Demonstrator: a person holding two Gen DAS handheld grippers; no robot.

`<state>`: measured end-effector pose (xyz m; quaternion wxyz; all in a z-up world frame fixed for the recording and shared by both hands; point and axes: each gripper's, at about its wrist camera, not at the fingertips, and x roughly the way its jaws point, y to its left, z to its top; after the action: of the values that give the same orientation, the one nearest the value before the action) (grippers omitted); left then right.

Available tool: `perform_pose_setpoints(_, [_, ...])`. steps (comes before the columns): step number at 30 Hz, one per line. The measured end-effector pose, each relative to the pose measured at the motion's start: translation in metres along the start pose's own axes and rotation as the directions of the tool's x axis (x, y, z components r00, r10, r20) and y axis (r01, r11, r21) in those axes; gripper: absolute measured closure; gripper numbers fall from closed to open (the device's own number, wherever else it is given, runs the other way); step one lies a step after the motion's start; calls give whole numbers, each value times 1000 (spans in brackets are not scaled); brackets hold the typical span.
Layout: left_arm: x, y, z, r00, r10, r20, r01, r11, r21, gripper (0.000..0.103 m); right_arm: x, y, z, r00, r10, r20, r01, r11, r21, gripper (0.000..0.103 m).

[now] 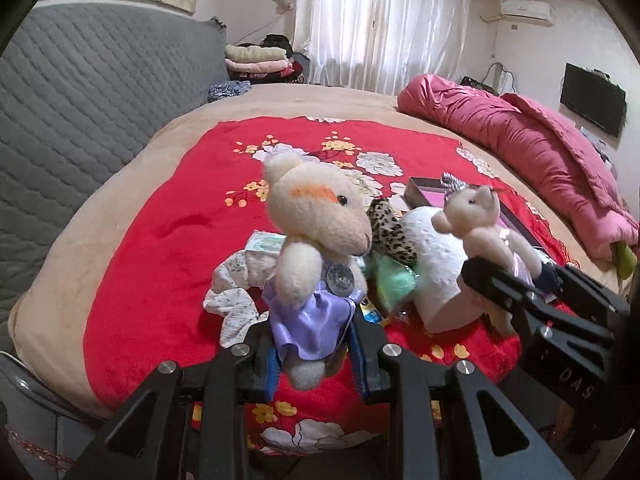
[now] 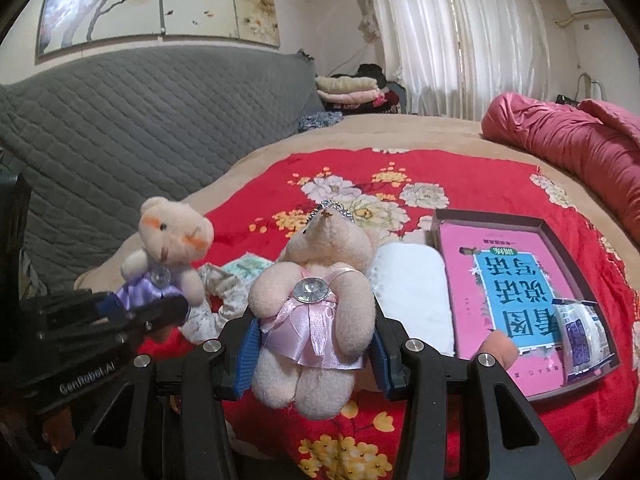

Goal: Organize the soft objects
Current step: 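Lift both bears and carry them with both grippers over the pink book tray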

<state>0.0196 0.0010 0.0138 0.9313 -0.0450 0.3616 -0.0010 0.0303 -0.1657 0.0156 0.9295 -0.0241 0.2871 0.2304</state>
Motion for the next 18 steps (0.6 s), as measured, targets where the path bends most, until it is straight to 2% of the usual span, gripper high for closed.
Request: perform_pose_setpoints(18, [-11, -54, 11, 997, -72, 2, 72, 996, 55, 75, -39, -26, 8, 992, -58, 112, 50, 996, 70, 55])
